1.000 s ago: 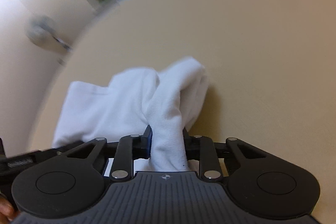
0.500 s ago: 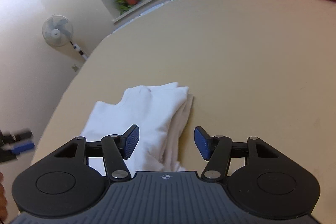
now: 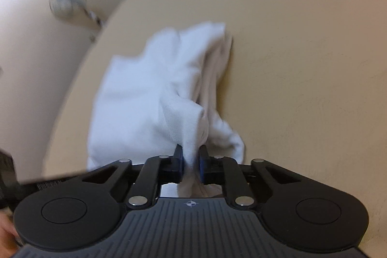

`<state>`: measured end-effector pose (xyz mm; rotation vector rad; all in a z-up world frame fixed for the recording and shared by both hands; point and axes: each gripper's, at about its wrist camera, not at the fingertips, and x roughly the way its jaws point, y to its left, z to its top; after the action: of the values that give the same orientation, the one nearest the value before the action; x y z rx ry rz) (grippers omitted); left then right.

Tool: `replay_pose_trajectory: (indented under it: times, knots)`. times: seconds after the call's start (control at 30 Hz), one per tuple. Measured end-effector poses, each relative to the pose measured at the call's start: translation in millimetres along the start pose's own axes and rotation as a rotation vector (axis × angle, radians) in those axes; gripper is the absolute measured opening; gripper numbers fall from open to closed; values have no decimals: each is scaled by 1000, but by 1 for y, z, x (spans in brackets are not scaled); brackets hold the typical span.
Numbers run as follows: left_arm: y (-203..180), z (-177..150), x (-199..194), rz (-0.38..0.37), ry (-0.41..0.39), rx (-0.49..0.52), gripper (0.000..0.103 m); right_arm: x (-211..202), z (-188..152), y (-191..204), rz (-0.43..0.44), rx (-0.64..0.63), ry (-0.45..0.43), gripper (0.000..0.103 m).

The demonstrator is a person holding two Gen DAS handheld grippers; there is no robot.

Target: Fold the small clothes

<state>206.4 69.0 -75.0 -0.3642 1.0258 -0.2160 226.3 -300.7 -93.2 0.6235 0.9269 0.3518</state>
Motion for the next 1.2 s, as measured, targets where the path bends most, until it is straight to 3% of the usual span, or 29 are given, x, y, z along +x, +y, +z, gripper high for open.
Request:
replay_pose_trajectory:
  times: [0.07,0.17,0.2,0.23,0.3,0.33,0.4,0.47,0.5,0.53,0.57,0.63,0.73,0.8,0.9,1.03,1.2]
  knots:
    - [-4,-6,-9,-7,-11,28,14,-11,6,2,15,23,-50,12]
    - [-21,-18,0,165,33,165,23,-7,5,-2,-75,1,0,14]
    - [-27,-21,-7,218,-6,192,28,-3,2,-5,-139,-6,34,16]
    - [-34,-23,-18,244,-70,220,27,-4,-2,-5,-175,-8,33,23]
    - [-52,-33,-42,241,-217,338,27,-15,-3,6,-191,-41,-21,22]
    - [-57,-38,-44,227,-232,378,28,-21,-6,17,-187,-94,-60,23]
    - [-55,-44,-26,239,-129,387,28,-20,-9,29,-192,-204,-68,22]
    - [-47,-53,3,310,35,393,37,-2,-12,23,-266,-208,29,25]
    - [-47,-57,0,343,7,410,56,3,-15,14,-316,-176,68,38]
    - [-52,-60,-7,385,-28,437,66,2,-16,8,-334,-140,68,45]
    - [-57,-63,-18,411,-80,458,68,-4,-15,7,-327,-108,44,45]
    - [-60,-74,-41,436,-172,454,86,-20,-20,17,-342,-133,-24,43]
    - [-69,-90,-74,431,-252,400,87,-46,-43,39,-441,-259,-133,45]
    - [-87,-91,-86,433,-289,375,89,-65,-55,50,-417,-288,-193,47]
    - [-109,-98,-102,454,-328,362,101,-92,-78,67,-404,-357,-269,56]
    - [-129,-118,-121,448,-378,340,102,-114,-99,74,-426,-431,-309,72]
    - [-144,-156,-151,444,-414,281,102,-143,-121,93,-418,-469,-363,83]
